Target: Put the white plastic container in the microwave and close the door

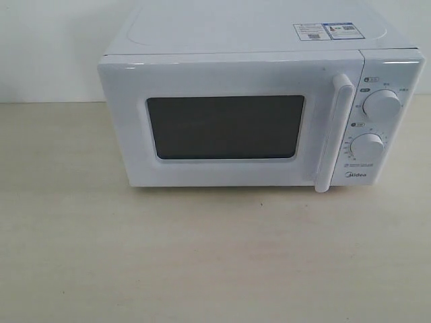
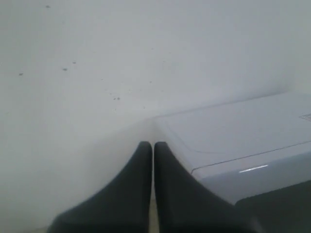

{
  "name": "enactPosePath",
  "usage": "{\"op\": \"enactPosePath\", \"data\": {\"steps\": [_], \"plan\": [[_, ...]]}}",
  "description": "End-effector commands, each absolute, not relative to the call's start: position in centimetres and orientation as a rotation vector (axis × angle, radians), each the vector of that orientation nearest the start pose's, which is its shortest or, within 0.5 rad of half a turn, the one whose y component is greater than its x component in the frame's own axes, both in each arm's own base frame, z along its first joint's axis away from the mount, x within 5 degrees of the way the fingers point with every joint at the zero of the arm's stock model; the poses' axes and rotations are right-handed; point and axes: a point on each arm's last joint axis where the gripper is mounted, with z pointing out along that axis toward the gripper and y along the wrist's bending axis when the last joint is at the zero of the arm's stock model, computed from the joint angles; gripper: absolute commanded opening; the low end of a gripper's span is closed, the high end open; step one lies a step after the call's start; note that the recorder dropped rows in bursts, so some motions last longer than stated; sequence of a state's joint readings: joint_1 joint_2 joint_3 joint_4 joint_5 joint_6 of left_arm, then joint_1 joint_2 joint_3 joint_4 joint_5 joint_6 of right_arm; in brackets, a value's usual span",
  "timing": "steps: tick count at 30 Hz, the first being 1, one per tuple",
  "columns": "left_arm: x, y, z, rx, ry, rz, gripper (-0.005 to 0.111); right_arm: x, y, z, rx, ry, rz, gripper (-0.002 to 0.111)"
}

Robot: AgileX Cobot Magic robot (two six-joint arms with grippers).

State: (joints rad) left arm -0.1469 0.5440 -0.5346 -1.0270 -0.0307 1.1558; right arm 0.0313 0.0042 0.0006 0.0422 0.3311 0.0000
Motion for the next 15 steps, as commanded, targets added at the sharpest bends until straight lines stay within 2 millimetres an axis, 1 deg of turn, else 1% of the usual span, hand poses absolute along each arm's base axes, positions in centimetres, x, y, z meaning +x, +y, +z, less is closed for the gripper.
{"op": "enactPosePath", "data": {"steps": [1, 4, 5, 7, 9, 12, 13, 15], "plan": [[8.8, -0.5, 30.2, 0.01, 1.493, -0.081, 0.004, 5.4, 0.3, 18.4, 0.001, 1.807, 0.061, 0.0], [8.0, -0.2, 27.0, -0.163, 1.512, -0.223, 0.004, 5.4, 0.3, 18.4, 0.001, 1.807, 0.061, 0.0], [7.7, -0.1, 26.4, -0.24, 1.501, -0.288, 0.004, 5.4, 0.3, 18.4, 0.001, 1.807, 0.061, 0.0], [7.3, 0.2, 25.3, -0.459, 1.454, -0.477, 0.004, 5.4, 0.3, 18.4, 0.001, 1.807, 0.061, 0.0], [6.9, 0.2, 25.0, -0.607, 1.4, -0.645, 0.004, 5.4, 0.3, 18.4, 0.001, 1.807, 0.061, 0.0], [6.4, 0.1, 25.5, -0.75, 1.308, -0.857, 0.004, 5.4, 0.3, 18.4, 0.001, 1.807, 0.061, 0.0], [6.2, 0.2, 25.5, -0.776, 1.285, -0.897, 0.004, 5.4, 0.3, 18.4, 0.001, 1.807, 0.061, 0.0], [5.9, 0.2, 25.7, -0.76, 1.267, -0.898, 0.004, 5.4, 0.3, 18.4, 0.001, 1.807, 0.061, 0.0]]}}
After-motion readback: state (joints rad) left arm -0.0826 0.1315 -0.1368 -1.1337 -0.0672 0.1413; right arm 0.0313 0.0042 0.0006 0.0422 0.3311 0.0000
